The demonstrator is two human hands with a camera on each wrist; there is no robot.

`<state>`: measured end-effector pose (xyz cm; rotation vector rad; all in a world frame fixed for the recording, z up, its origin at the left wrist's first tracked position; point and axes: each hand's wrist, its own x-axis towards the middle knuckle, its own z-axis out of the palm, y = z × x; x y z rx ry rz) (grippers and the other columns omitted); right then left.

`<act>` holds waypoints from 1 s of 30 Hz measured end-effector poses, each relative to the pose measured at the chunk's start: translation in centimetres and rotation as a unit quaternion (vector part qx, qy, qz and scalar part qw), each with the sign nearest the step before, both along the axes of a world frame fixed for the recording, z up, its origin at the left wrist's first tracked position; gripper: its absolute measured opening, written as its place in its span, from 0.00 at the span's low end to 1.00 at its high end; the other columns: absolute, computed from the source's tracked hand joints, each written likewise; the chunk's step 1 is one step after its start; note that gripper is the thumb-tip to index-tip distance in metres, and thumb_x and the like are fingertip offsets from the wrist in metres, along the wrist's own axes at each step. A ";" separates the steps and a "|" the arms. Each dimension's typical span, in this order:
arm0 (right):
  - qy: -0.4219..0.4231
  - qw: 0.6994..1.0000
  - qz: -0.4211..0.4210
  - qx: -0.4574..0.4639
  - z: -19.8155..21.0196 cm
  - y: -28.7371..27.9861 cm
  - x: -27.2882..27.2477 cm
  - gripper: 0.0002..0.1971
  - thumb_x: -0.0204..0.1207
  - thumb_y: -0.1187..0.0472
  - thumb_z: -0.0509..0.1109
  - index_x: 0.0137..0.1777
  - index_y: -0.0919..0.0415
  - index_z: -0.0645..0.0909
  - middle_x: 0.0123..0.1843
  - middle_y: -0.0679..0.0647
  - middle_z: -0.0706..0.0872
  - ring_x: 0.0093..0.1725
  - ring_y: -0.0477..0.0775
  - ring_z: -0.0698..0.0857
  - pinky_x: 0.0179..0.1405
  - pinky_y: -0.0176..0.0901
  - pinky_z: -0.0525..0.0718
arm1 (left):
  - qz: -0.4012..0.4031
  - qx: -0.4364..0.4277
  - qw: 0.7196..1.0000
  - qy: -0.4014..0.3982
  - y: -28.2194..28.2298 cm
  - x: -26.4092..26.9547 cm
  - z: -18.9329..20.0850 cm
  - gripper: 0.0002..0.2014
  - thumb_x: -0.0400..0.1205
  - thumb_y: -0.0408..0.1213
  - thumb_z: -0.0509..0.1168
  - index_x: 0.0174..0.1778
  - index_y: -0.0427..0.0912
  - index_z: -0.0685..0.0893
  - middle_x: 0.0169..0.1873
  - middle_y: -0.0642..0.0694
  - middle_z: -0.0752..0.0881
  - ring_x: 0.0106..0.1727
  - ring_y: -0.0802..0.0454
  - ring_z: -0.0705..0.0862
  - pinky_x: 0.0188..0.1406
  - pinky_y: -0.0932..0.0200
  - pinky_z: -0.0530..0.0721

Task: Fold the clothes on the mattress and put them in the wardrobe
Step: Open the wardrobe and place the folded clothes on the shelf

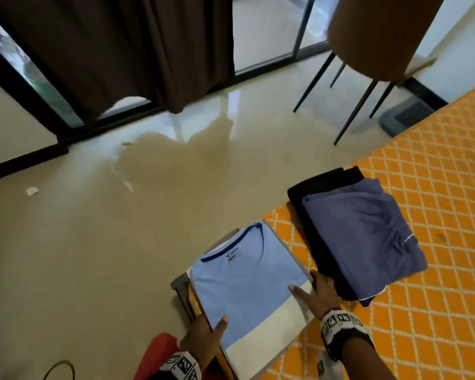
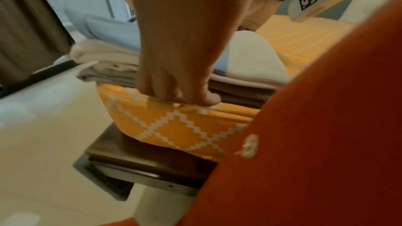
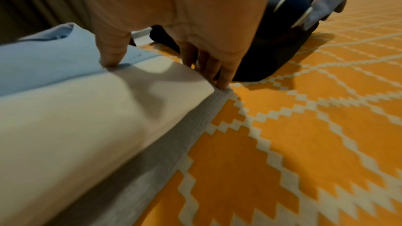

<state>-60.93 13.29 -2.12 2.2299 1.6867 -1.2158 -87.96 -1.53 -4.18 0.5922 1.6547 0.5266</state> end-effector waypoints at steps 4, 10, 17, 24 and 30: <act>0.029 0.999 -0.007 -0.011 -0.5 1.4 -0.3 0.53 0.58 0.25 0.74 0.77 0.58 0.66 0.71 0.57 0.75 0.64 0.59 0.78 0.63 0.53 0.79 | 0.122 0.004 0.993 -0.002 1.0 1.4 0.0 0.27 0.65 0.64 0.75 0.58 0.59 0.84 0.50 0.63 0.89 0.54 0.62 0.86 0.48 0.63 0.82; 0.072 0.992 -0.004 -0.101 -1.3 1.9 -1.2 0.28 0.74 0.38 0.72 0.71 0.49 0.77 0.69 0.54 0.83 0.61 0.57 0.83 0.60 0.47 0.79 | 0.158 -0.069 0.978 -0.114 2.1 1.9 1.0 0.21 0.62 0.54 0.79 0.49 0.54 0.85 0.48 0.58 0.87 0.52 0.55 0.85 0.45 0.59 0.82; 0.183 0.961 -0.108 -0.175 -0.4 0.7 -1.2 0.18 0.72 0.58 0.79 0.61 0.54 0.84 0.49 0.54 0.93 0.48 0.60 0.91 0.54 0.59 0.87 | 0.222 -0.063 0.966 -0.117 1.2 1.7 -0.6 0.54 0.47 0.59 0.86 0.69 0.50 0.75 0.60 0.50 0.86 0.59 0.45 0.86 0.60 0.41 0.85; 0.274 0.932 -0.148 -0.187 -0.2 -2.1 -1.9 0.49 0.42 0.52 0.89 0.70 0.48 0.76 0.59 0.51 0.89 0.57 0.61 0.88 0.60 0.61 0.84 | 0.207 -0.040 0.958 -0.193 2.3 -1.3 3.3 0.39 0.51 0.37 0.80 0.62 0.32 0.85 0.50 0.37 0.91 0.47 0.37 0.90 0.40 0.52 0.86; 0.288 0.933 -0.113 -0.184 9.9 -4.6 -7.2 0.37 0.53 0.56 0.77 0.67 0.51 0.73 0.59 0.57 0.84 0.58 0.62 0.83 0.59 0.56 0.80 | 0.182 -0.012 0.968 -0.171 1.7 -5.5 12.0 0.14 0.71 0.25 0.73 0.52 0.36 0.85 0.57 0.25 0.85 0.53 0.29 0.85 0.55 0.39 0.84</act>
